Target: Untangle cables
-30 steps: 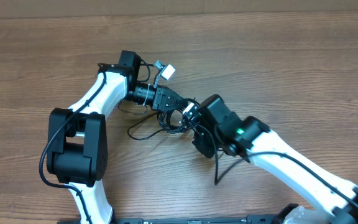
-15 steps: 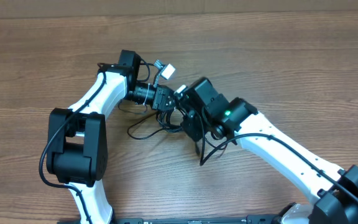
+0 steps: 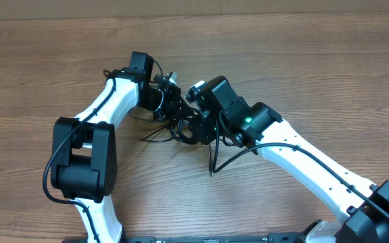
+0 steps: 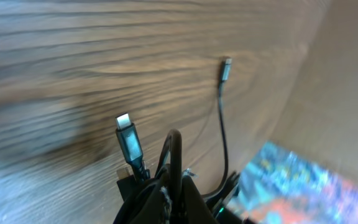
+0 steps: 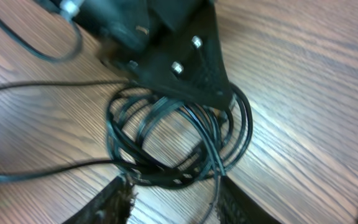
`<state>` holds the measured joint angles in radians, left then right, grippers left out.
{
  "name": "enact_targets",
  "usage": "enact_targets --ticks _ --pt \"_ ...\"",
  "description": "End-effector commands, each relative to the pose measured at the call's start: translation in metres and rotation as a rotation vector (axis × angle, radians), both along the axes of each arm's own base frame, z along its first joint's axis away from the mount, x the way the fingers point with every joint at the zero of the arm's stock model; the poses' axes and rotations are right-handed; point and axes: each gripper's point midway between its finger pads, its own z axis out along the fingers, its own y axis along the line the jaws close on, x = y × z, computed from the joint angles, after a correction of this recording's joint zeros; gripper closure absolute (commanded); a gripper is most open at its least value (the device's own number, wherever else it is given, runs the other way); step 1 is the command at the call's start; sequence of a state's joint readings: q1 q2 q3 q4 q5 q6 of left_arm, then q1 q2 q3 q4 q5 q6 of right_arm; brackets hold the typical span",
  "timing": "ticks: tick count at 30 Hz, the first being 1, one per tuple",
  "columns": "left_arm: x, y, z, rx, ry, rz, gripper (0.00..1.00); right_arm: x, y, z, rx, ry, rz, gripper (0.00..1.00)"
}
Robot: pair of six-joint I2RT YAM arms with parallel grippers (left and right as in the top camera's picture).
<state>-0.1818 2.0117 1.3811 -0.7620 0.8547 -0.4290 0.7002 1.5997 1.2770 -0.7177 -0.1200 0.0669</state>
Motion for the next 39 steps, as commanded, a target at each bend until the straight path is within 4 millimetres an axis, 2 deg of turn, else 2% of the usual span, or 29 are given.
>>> enact_targets --ticks 1,4,6,9,13,16,24,31,34,39 --pt "0.006 0.006 -0.01 0.071 0.134 0.146 0.96 0.0 0.011 0.017 0.076 0.0 -0.005 0.58" --pt "0.009 0.015 -0.019 0.146 0.155 0.204 0.96 -0.004 0.016 0.019 0.104 0.02 0.021 0.58" --pt "0.011 0.022 -0.025 0.203 0.166 0.245 0.96 -0.001 0.02 0.023 0.122 0.0 0.023 0.57" --pt "0.009 0.017 -0.025 0.202 0.167 0.235 0.96 0.006 0.025 0.03 0.15 -0.035 0.025 0.54" --pt "0.005 0.004 -0.025 0.202 0.152 0.202 0.96 0.007 0.034 0.038 0.2 -0.05 0.05 0.59" --pt "0.003 -0.005 -0.024 0.2 0.138 0.181 0.96 0.002 0.036 0.037 0.209 -0.03 0.066 0.61" --pt "0.0 -0.014 -0.024 0.2 0.129 0.161 0.96 -0.02 0.043 0.016 0.167 0.017 0.119 0.71" --pt "-0.001 -0.015 -0.024 0.197 0.132 0.159 0.96 -0.058 0.051 -0.019 -0.016 -0.018 0.385 0.75" --pt "-0.003 -0.014 -0.024 0.201 0.144 0.158 0.96 -0.052 0.042 -0.03 -0.156 -0.088 0.351 0.74" --pt "-0.017 -0.014 -0.023 0.193 0.225 0.158 0.96 -0.042 0.038 -0.027 -0.305 -0.248 0.366 0.73"
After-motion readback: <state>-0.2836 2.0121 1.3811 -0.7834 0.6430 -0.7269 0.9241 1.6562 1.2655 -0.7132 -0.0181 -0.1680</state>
